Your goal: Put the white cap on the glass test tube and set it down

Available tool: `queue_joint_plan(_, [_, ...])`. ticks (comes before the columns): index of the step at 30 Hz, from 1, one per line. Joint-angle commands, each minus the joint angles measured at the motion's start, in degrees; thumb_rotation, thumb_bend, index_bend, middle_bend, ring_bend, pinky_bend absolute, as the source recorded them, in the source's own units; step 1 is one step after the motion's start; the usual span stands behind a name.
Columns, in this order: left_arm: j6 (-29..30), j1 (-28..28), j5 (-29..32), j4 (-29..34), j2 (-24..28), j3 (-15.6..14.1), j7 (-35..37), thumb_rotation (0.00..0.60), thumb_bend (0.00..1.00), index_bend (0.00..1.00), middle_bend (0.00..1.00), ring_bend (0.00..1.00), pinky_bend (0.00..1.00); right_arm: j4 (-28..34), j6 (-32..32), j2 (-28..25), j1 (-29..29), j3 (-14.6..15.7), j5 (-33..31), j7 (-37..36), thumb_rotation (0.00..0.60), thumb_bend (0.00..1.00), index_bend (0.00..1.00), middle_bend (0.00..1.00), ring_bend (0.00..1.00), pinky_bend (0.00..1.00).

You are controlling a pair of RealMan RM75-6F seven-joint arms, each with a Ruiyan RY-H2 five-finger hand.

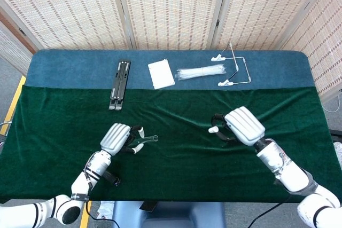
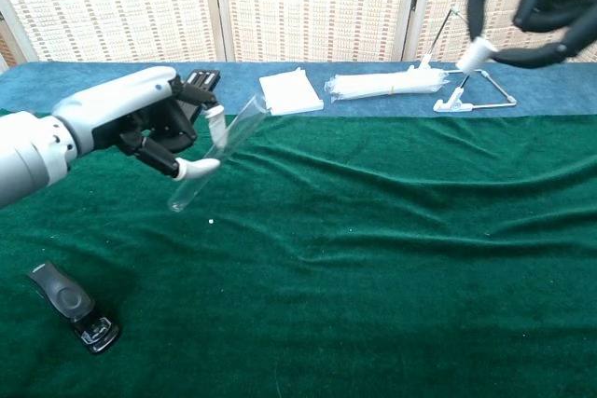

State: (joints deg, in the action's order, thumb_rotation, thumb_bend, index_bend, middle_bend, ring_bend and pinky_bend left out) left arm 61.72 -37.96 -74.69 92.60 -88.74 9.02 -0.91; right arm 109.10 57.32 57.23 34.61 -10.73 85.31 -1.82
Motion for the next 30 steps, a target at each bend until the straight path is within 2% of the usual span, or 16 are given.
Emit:
queue_joint_plan(1, [-0.7, -0.5, -0.4, 1.2, -0.2, 0.7, 1.1, 0.600, 0.56, 0.69, 0.98, 0.92, 0.92, 1.9, -1.0, 0.6, 1.7, -1.0, 0.3, 1.0, 0.600, 0.75, 0.81, 1.00, 1.00, 1.00])
queue_joint_plan(12, [-1.0, -1.5, 0.4, 1.2, -2.8, 1.6, 0.2, 0.600, 0.56, 0.69, 0.98, 0.92, 0.92, 5.7, -3.9, 3.6, 6.3, -2.4, -1.8, 5.9, 0.600, 0.75, 0.81, 1.00, 1.00, 1.00])
queue_joint_plan(30, [-1.2, -1.4, 0.5, 1.6, -3.7, 1.3, 0.8, 0.600, 0.57, 0.69, 0.98, 0.92, 0.92, 6.4, -5.3, 7.7, 10.5, -2.6, -7.7, 14.8, 0.600, 0.75, 0.81, 1.00, 1.00, 1.00])
